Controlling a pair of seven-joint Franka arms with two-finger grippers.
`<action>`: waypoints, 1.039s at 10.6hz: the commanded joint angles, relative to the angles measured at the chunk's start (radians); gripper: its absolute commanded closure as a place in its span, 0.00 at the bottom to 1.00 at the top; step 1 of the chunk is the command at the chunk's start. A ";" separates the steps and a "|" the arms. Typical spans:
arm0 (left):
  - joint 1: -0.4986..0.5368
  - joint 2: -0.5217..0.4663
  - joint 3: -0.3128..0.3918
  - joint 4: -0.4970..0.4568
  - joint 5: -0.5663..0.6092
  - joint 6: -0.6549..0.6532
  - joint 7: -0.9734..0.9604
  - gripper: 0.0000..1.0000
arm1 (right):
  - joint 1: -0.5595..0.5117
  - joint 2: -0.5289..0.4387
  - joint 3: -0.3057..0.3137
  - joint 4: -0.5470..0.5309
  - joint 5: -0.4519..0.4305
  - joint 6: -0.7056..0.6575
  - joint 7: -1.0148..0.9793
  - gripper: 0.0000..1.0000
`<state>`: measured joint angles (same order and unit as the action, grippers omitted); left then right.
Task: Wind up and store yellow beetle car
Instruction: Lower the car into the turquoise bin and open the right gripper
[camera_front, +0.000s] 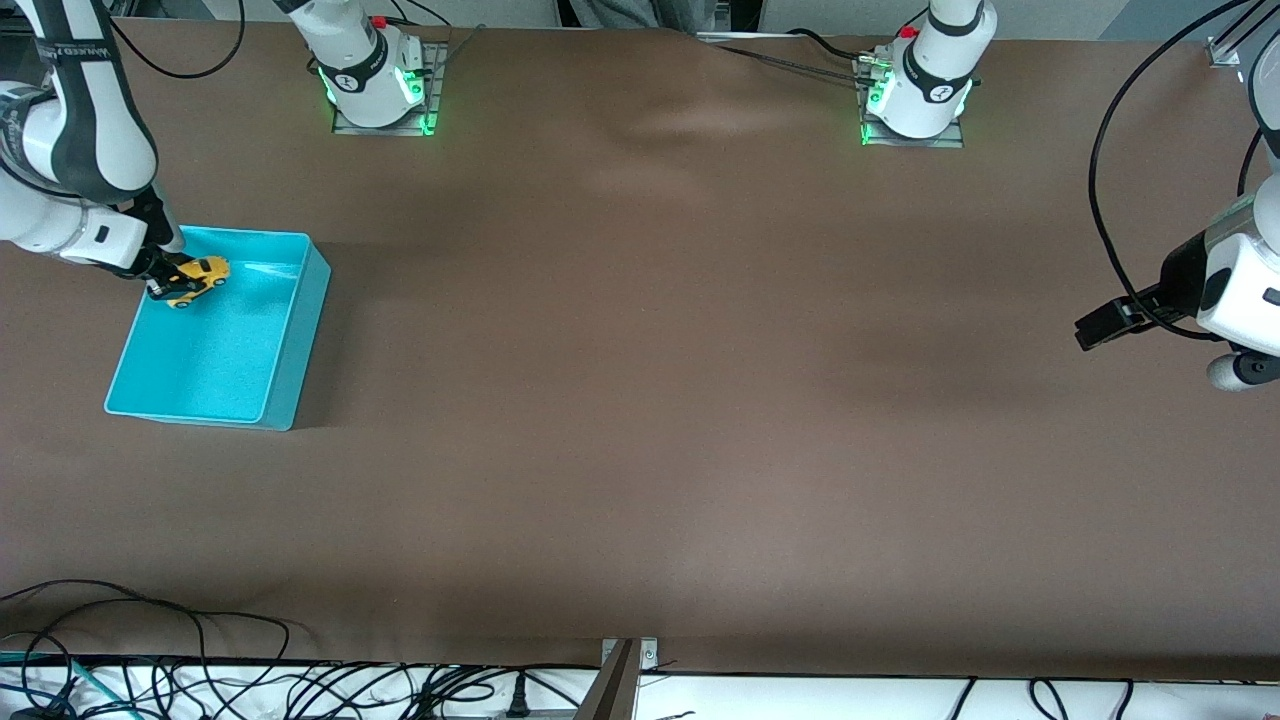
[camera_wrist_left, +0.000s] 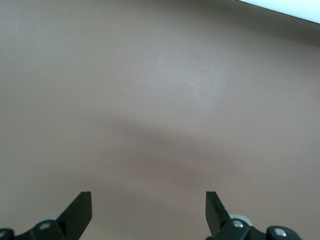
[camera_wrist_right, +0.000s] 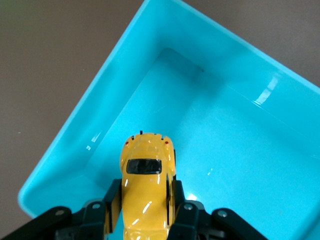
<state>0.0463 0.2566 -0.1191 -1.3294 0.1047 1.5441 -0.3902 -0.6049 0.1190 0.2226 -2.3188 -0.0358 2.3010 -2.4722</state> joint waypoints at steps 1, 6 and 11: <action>0.000 -0.003 0.004 0.006 -0.017 -0.016 -0.004 0.00 | -0.027 0.059 0.018 -0.014 -0.010 0.090 -0.051 1.00; 0.000 -0.002 0.006 0.006 -0.017 -0.016 -0.006 0.00 | -0.087 0.067 0.018 -0.095 -0.019 0.178 -0.082 1.00; 0.000 -0.002 0.006 0.006 -0.017 -0.016 -0.006 0.00 | -0.104 0.082 0.020 -0.097 -0.016 0.172 -0.065 0.00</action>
<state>0.0465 0.2568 -0.1190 -1.3295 0.1046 1.5441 -0.3902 -0.6840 0.2039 0.2232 -2.4059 -0.0407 2.4624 -2.5431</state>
